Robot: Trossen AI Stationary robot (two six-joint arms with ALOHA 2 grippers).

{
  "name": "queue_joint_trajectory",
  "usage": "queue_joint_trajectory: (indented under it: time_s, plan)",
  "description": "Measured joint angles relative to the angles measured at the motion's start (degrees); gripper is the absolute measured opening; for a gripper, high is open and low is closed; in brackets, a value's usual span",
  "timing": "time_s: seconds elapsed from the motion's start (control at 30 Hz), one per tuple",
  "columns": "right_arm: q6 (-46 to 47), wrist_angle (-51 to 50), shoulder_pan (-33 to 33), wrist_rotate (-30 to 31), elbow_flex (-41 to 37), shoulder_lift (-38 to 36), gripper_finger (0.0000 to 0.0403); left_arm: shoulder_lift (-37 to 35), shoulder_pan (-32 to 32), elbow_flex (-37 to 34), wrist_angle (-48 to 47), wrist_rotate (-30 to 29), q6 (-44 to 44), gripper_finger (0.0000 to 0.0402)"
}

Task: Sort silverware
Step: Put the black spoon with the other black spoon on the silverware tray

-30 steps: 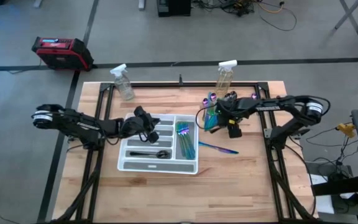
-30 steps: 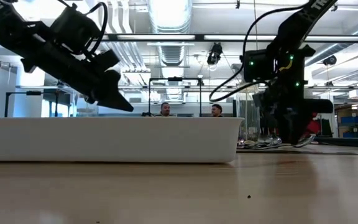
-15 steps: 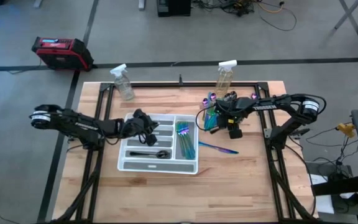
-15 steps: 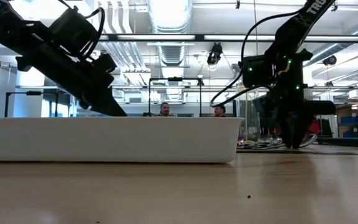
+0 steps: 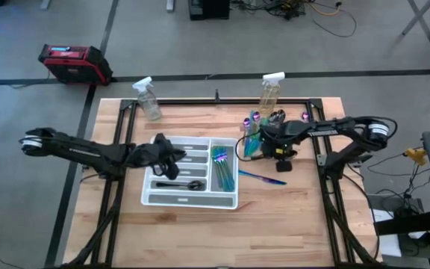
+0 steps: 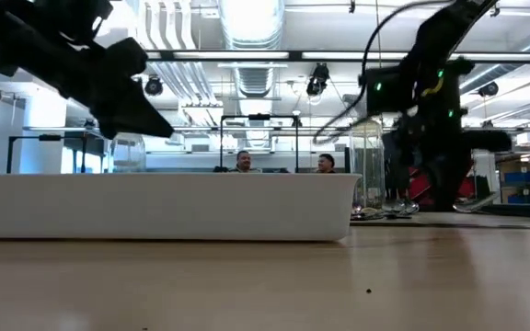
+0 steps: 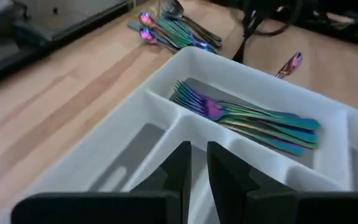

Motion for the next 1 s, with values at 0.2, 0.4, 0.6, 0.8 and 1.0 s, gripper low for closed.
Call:
queue_joint_trajectory:
  time_s: [0.2, 0.4, 0.6, 0.8, 1.0]
  plan:
    - [10.0, -2.3, 9.0, 0.6, 2.4, -6.8, 0.0001, -3.7, -2.2, 0.7, -9.8, 3.4, -8.9, 0.0036]
    - [19.2, 0.5, 17.4, 1.0, 4.7, -7.1, 0.0001, 0.7, -5.1, 4.3, -15.1, 5.6, -9.7, 0.0036]
    - [25.9, 6.1, 21.6, 1.5, 7.1, -6.2, 0.0000, 11.0, -5.3, 9.1, -15.2, 5.5, -2.6, 0.0036]
    - [30.7, 11.3, 22.9, 1.7, 7.9, -6.3, 0.0000, 21.8, -5.2, 13.4, -9.9, 5.4, 6.1, 0.0037]
    - [30.3, 12.9, 24.1, 1.5, 8.1, -6.0, 0.0000, 31.1, -3.5, 18.7, -7.2, 5.3, 11.7, 0.0037]
